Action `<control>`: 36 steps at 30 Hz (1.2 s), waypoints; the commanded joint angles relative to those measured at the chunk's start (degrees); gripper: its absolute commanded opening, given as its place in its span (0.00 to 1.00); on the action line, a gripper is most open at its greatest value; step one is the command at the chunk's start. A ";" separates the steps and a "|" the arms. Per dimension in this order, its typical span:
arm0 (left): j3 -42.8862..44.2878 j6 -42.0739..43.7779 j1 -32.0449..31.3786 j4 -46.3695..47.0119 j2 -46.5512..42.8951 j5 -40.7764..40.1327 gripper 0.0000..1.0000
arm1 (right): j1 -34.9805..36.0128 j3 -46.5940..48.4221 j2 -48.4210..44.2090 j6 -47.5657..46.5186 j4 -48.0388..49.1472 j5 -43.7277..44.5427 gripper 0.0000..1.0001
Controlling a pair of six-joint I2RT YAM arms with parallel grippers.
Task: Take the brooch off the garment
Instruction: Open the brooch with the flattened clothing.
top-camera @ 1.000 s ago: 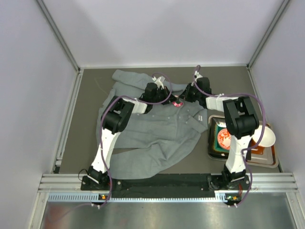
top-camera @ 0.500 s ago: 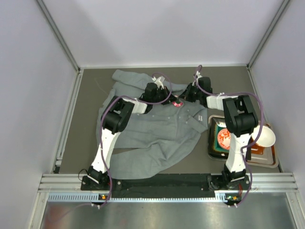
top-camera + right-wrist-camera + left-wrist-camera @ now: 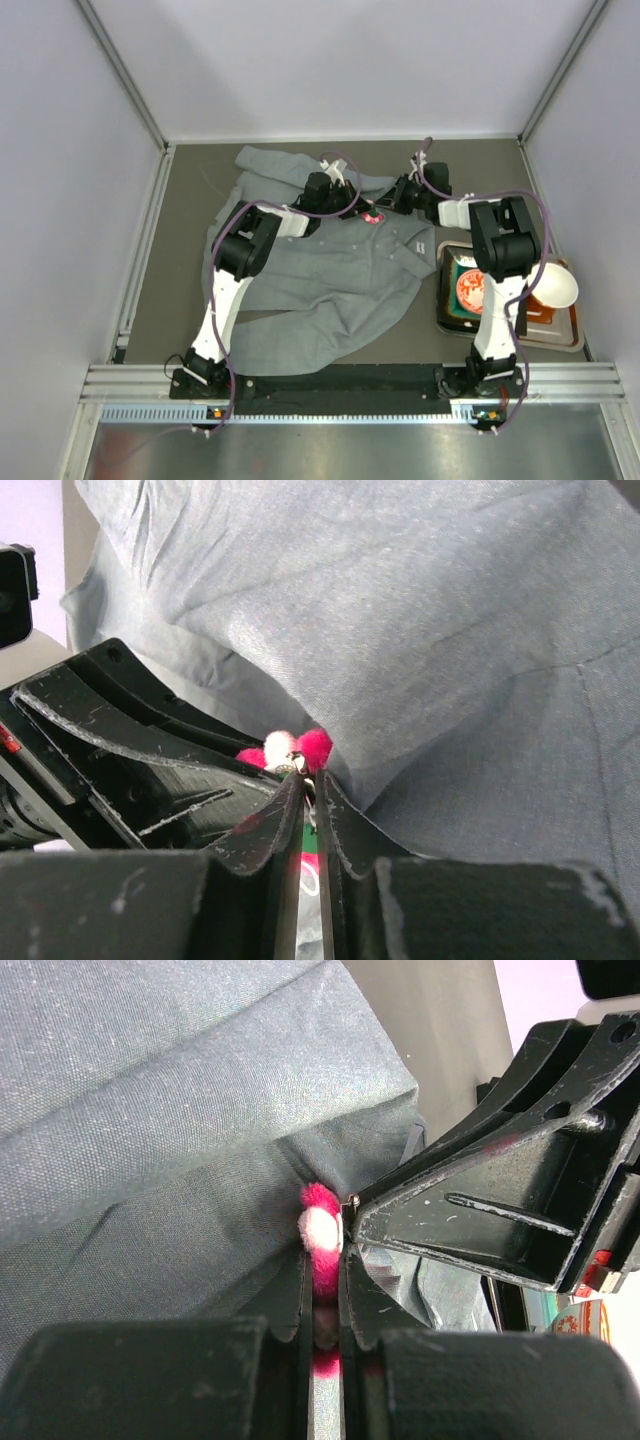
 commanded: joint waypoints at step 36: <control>0.60 0.54 -0.80 -1.01 2.98 1.13 0.00 | -3.25 -5.46 6.23 17.94 21.33 -9.14 0.16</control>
